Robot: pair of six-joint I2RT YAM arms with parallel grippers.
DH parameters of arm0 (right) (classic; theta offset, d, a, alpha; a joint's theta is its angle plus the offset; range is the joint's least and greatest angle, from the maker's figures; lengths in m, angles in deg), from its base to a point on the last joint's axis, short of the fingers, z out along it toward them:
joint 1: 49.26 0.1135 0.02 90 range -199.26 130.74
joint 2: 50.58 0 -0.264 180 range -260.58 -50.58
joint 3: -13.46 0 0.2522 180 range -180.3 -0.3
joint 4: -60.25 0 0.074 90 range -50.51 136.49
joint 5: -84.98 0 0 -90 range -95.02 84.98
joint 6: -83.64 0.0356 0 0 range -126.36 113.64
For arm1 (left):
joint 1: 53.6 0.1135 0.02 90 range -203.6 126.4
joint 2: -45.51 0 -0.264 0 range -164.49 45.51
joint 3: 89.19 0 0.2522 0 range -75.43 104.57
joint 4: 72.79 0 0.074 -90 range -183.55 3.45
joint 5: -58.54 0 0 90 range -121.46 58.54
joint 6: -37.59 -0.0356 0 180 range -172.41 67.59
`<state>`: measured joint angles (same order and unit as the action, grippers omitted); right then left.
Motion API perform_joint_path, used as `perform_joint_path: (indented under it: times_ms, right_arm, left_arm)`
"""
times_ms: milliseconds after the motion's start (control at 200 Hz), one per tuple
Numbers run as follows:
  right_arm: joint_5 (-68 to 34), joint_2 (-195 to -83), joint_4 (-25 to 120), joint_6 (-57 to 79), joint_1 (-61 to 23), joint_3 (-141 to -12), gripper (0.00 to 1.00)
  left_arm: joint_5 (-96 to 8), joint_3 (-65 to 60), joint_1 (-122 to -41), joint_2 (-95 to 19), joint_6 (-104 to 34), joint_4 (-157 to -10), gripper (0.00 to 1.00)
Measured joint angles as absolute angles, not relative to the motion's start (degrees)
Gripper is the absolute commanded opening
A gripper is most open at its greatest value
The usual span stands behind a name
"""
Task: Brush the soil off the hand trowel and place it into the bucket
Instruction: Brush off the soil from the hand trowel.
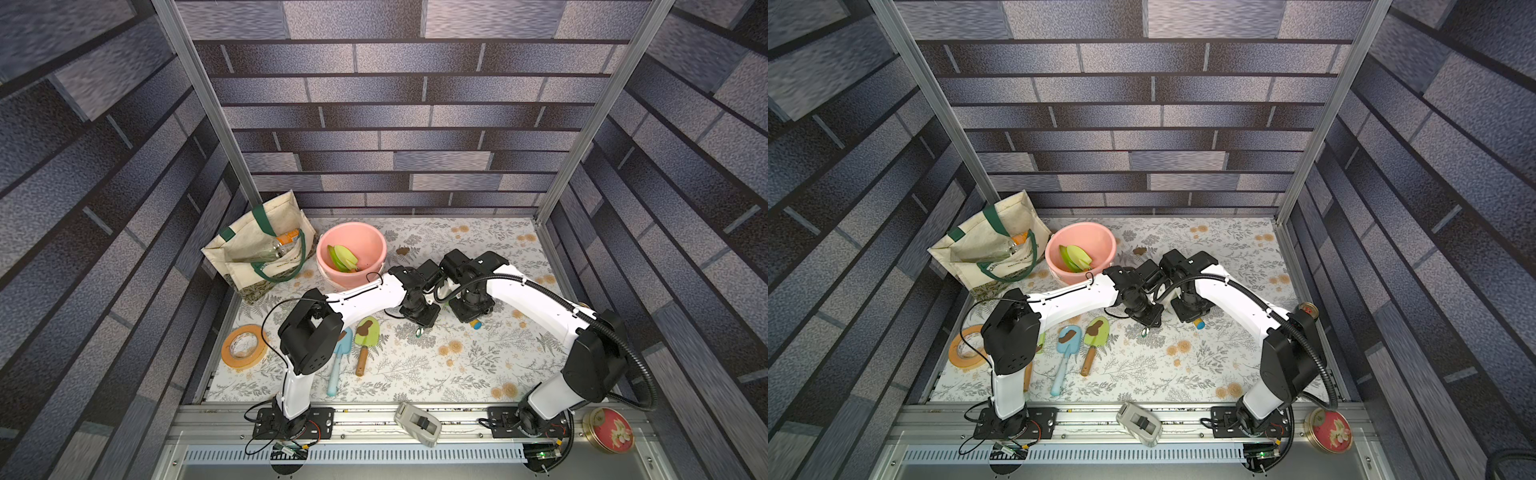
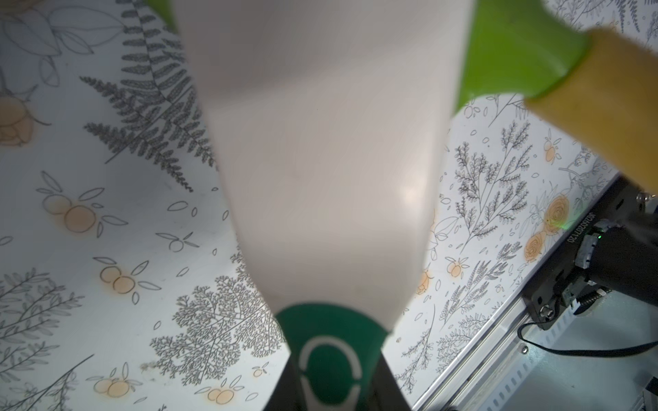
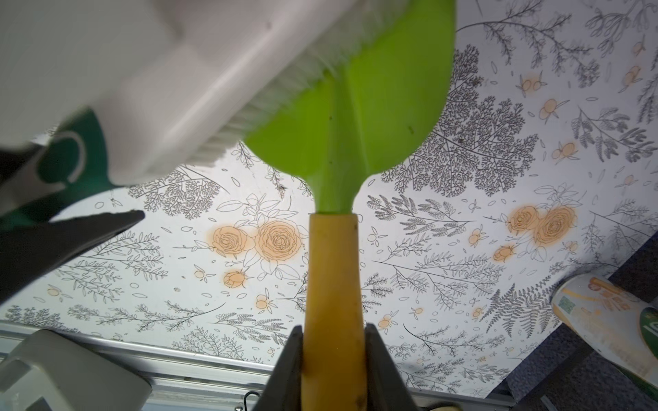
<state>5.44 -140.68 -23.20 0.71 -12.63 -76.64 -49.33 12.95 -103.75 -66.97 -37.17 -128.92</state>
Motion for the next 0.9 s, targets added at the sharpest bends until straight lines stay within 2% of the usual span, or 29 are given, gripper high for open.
perform_joint_path:
  times_ms: [346, 696, 897]
  right_arm:
    - [5.83, -138.65, -22.96, 0.97, -12.11, -74.54, 0.0]
    - [5.66, -138.08, -22.02, 2.26, -12.0, -73.47, 0.0]
    - [4.46, -137.67, -19.35, 5.56, -13.4, -72.55, 0.0]
  left_arm:
    - [-48.95, 15.48, -100.72, -71.56, -37.15, -129.71, 0.0]
    - [-44.23, 15.88, -95.65, -71.63, -37.19, -129.71, 0.0]
    - [-42.33, 12.25, -93.44, -65.55, -37.17, -127.91, 0.0]
